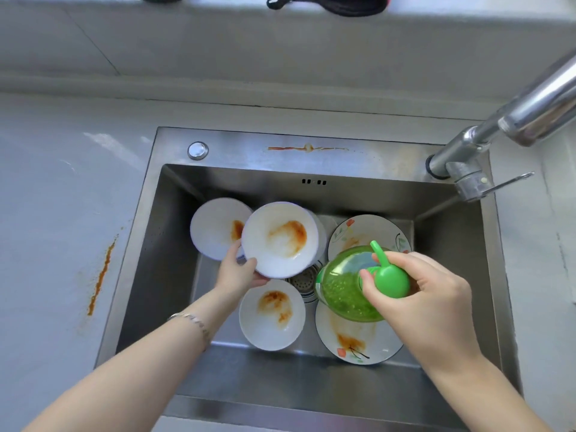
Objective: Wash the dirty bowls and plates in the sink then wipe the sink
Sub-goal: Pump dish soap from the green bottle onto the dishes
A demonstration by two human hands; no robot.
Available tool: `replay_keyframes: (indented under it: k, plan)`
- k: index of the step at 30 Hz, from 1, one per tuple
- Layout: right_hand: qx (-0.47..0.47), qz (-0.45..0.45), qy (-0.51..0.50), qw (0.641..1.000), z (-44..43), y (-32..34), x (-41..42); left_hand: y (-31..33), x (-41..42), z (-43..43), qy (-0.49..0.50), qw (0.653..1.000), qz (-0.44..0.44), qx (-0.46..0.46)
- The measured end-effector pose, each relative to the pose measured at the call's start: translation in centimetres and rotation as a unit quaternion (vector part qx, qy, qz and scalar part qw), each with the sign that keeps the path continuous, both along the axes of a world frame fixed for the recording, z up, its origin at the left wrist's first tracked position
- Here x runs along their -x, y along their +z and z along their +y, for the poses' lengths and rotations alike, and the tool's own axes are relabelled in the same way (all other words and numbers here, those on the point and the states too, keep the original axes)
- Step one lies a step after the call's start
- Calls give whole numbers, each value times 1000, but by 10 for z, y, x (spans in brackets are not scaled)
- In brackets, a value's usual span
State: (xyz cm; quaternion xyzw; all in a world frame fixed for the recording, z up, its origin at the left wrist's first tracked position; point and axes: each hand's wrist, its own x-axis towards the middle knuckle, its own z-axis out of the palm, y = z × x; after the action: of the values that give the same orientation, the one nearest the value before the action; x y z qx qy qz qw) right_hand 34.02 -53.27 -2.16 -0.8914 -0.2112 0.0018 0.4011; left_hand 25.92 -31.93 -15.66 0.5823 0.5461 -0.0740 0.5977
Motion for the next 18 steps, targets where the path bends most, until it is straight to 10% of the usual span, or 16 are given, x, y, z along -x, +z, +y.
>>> replay_keyframes:
  k: [18]
  plan:
    - [13, 3, 82, 997, 33, 9, 26, -6, 133, 30, 146, 979, 139, -43]
